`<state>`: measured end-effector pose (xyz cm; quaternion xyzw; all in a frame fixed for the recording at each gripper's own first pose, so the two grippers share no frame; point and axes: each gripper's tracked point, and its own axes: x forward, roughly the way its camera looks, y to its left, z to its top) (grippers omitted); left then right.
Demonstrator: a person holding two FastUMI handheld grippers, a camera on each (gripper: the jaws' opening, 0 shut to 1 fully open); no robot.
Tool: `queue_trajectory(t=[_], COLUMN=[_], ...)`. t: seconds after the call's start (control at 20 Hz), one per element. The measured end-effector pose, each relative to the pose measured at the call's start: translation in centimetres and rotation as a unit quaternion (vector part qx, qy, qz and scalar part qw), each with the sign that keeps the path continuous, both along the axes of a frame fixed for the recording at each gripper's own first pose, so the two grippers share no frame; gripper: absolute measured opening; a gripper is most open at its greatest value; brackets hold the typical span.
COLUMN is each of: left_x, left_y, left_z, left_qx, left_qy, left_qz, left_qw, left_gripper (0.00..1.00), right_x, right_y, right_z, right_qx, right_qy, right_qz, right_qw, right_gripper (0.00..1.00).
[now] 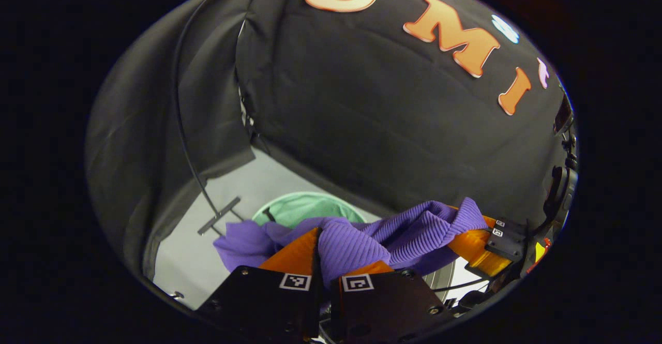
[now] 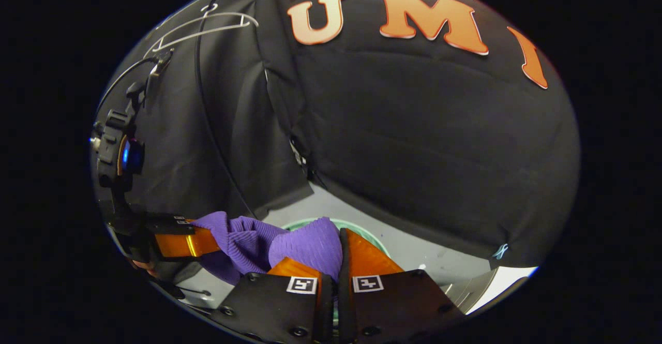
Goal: Grasp the clothes on the hanger with both hands and then place them into the laundry hamper below.
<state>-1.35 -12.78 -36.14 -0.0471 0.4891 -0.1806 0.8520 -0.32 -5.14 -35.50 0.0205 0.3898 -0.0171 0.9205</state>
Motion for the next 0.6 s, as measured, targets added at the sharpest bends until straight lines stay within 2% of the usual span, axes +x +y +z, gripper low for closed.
queue_trajectory(t=[0.05,0.15,0.2,0.25,0.3,0.4,0.45,0.5,0.6], left_x=[-0.5,-1.1,-1.6,-1.9,-2.5,-3.8,-3.0,-2.9,-2.2], left_y=[0.1,0.7,0.8,1.0,1.5,3.4,3.5,3.9,3.6], left_z=[-0.3,-0.7,-0.8,-0.7,-0.8,0.3,-1.1,0.2,0.2], left_qx=[0.009,0.021,0.026,0.030,0.039,0.063,0.070,0.071,0.064], left_qy=[0.009,0.027,0.035,0.044,0.055,0.072,0.070,0.069,0.059], left_qz=[-0.001,-0.003,-0.001,0.004,0.009,0.017,0.021,0.024,0.029], left_qw=[1.000,0.999,0.999,0.999,0.998,0.995,0.995,0.995,0.996], left_gripper=[0.17,0.03,0.23,0.37,0.36,0.67,0.83,1.00,0.98], right_x=[-0.4,-1.4,-1.9,-2.5,-3.1,-4.4,-4.6,-5.2,-5.2], right_y=[0.0,-0.1,-0.1,-0.3,-0.3,-0.1,-0.1,-0.3,-0.8], right_z=[-1.1,-3.2,-4.2,-5.3,-6.3,-7.4,-7.2,-7.5,-7.3], right_qx=[0.001,0.001,0.002,-0.002,-0.002,0.012,0.019,0.022,0.020], right_qy=[0.013,0.039,0.052,0.065,0.081,0.109,0.109,0.108,0.099], right_qz=[-0.002,-0.003,-0.002,-0.003,-0.002,-0.002,-0.007,-0.012,-0.019], right_qw=[1.000,0.999,0.999,0.998,0.997,0.994,0.994,0.994,0.995], right_gripper=[0.12,0.16,0.17,0.21,0.39,0.69,0.85,1.00,0.99])
